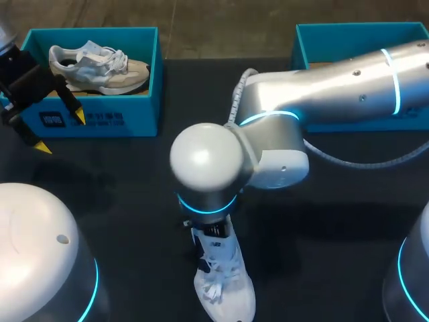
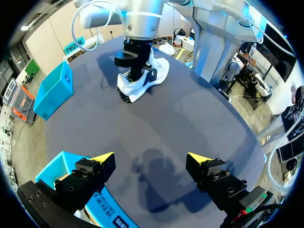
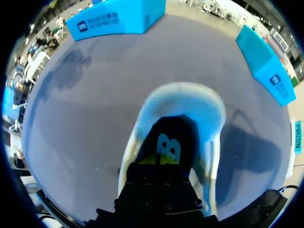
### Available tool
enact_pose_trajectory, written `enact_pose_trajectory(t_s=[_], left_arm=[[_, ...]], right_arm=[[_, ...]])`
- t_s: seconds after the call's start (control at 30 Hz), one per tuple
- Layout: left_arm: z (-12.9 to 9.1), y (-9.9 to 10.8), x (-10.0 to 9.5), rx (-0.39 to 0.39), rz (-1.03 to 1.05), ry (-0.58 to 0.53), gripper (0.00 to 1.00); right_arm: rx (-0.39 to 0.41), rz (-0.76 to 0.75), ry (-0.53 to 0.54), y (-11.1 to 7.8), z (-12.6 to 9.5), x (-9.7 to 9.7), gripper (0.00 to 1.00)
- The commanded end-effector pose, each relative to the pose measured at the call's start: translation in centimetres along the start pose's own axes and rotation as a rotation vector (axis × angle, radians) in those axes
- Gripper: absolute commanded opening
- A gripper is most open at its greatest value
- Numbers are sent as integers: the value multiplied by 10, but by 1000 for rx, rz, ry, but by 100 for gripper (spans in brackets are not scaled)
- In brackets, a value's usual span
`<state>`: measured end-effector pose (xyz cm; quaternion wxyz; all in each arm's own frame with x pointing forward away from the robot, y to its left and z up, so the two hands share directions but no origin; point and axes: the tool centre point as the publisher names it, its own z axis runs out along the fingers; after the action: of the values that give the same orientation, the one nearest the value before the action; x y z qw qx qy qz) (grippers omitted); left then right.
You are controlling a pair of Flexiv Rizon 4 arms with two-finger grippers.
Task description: Take the shoe out of the shoebox, open the shoe tongue, remove and reinsert the insole, then place the shoe into the shoebox
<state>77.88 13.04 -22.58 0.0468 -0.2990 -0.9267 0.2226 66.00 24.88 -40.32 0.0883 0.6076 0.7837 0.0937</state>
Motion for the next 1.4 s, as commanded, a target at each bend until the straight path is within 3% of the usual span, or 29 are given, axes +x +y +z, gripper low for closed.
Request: enact_pose_trajectory(t_s=[0.03, 0.23, 0.57, 0.93, 1.0, 1.07, 1.3, 1.4], left_arm=[[0, 0, 1, -3, 0, 0, 100], [0, 0, 1, -3, 0, 0, 100], [0, 0, 1, -3, 0, 0, 100], [0, 0, 1, -3, 0, 0, 100], [0, 0, 1, -3, 0, 0, 100], [0, 0, 1, -3, 0, 0, 100], [0, 0, 1, -3, 0, 0, 100], [0, 0, 1, -3, 0, 0, 100]], right_arm=[[11, 352, 42, -10, 17, -3, 0], [1, 354, 23, -14, -4, -5, 0], [67, 298, -10, -6, -38, -10, 0], [204, 276, 0, -10, -38, -11, 0], [224, 278, -2, -13, -40, -10, 17], [241, 281, -6, -15, -42, -8, 26], [277, 261, -13, -21, -51, -1, 40], [293, 241, -18, -22, -55, 2, 40]])
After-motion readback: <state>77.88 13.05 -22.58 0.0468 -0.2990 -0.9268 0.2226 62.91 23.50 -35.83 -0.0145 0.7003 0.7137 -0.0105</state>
